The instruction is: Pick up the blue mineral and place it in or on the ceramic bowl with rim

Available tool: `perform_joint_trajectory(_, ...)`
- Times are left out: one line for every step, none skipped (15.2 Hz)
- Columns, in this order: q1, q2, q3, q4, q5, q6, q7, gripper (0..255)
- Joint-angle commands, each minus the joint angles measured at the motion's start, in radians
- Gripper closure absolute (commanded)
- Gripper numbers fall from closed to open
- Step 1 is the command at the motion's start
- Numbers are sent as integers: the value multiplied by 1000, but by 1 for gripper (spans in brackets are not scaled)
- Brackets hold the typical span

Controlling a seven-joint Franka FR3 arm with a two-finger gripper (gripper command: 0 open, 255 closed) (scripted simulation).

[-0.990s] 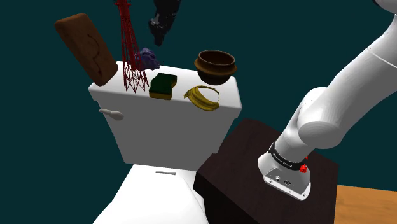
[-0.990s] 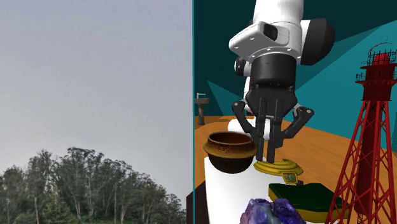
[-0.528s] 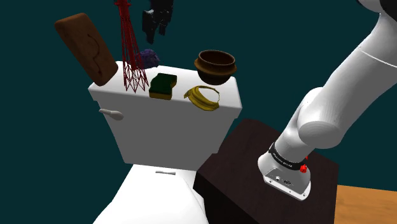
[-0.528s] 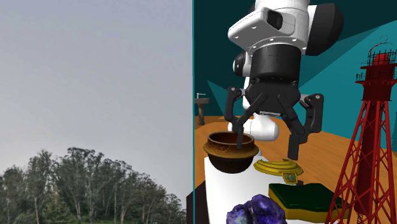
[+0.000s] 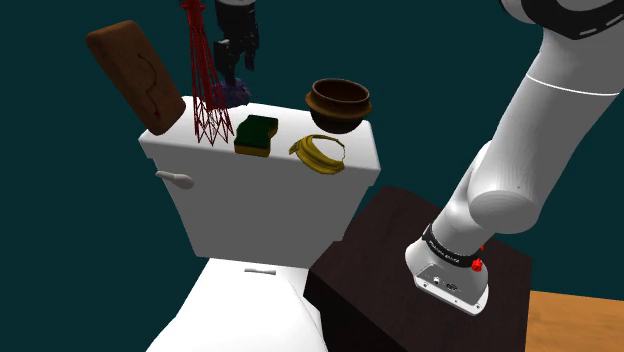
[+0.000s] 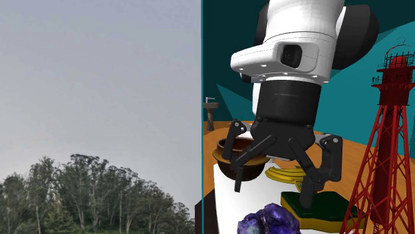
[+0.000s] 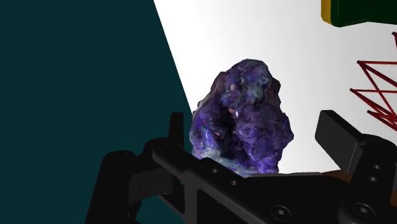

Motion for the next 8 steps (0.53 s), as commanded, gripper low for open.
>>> perform_joint_trajectory(-1,-1,-1,-27,-1,26,2,0)
perform_joint_trajectory(-2,0,-1,-34,-1,33,2,0)
perform_joint_trajectory(-2,0,-1,-34,-1,33,2,0)
perform_joint_trajectory(-2,0,-1,-34,-2,33,2,0)
perform_joint_trajectory(-2,0,-1,-34,-2,33,2,0)
perform_joint_trajectory(-2,0,-1,-34,-2,33,2,0)
perform_joint_trajectory(-2,0,-1,-34,-2,33,2,0)
perform_joint_trajectory(-2,0,-1,-34,-2,33,2,0)
